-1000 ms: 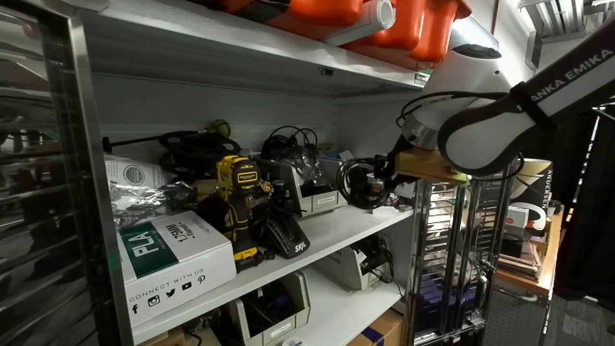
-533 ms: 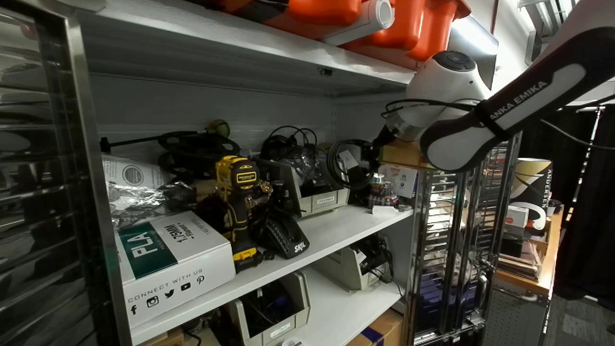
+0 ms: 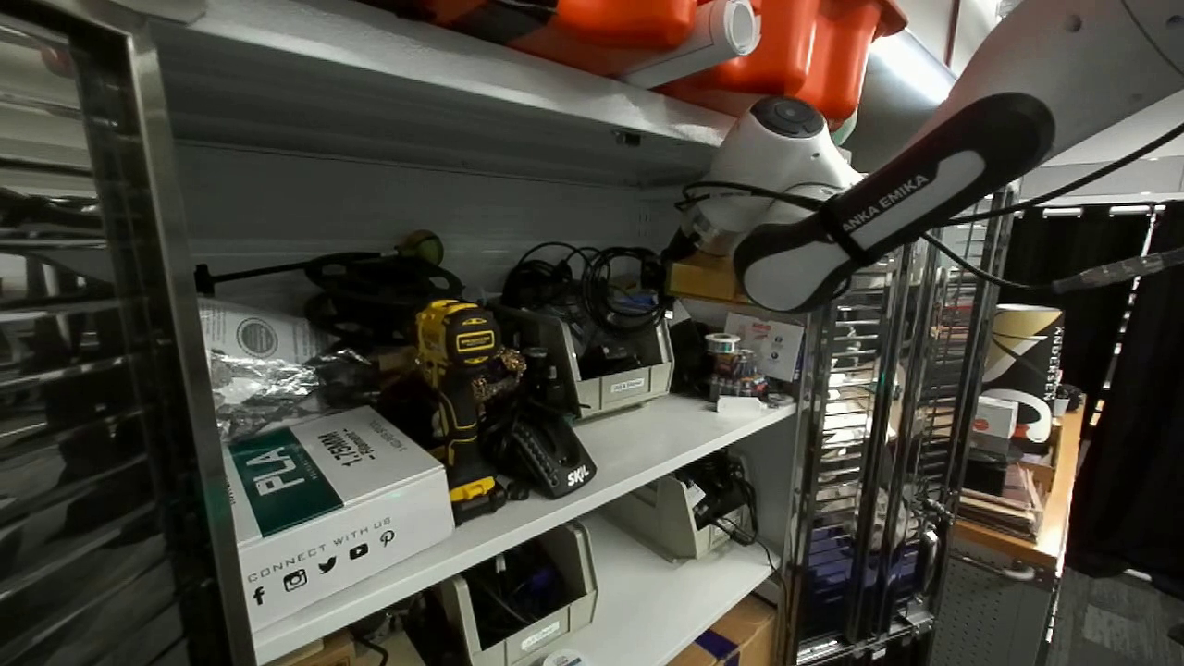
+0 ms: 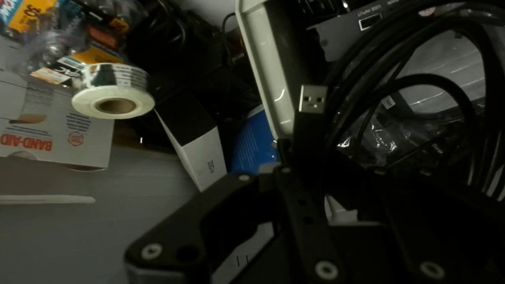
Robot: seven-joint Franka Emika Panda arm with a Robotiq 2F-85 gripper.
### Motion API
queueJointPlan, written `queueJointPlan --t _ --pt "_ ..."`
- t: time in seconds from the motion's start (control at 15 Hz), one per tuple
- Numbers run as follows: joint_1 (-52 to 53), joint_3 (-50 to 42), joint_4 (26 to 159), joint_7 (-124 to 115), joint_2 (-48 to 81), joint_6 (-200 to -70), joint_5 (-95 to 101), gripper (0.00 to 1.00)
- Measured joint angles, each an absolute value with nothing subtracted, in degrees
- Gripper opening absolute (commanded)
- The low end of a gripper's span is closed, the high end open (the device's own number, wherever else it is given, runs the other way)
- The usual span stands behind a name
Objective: Put the cable on the top shelf in the tray behind it
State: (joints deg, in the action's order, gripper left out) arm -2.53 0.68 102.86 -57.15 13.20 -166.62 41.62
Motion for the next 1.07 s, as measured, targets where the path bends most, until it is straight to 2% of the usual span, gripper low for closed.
queueJointPlan --t 0.33,0.4,0.53,0.93,1.07 --pt "0.2 0.5 97.2 -57.4 18.3 -163.5 43.2 0.13" --pt "0.6 0.4 96.3 -57.5 19.2 -163.4 43.8 0.43" --pt "1.4 0.2 94.8 -57.6 20.7 -163.1 44.6 0.52" --pt "2.6 0.2 94.2 -57.6 21.2 -163.3 45.9 0.98" --pt "2.8 0.5 95.4 -57.6 20.2 -163.4 46.0 1.0"
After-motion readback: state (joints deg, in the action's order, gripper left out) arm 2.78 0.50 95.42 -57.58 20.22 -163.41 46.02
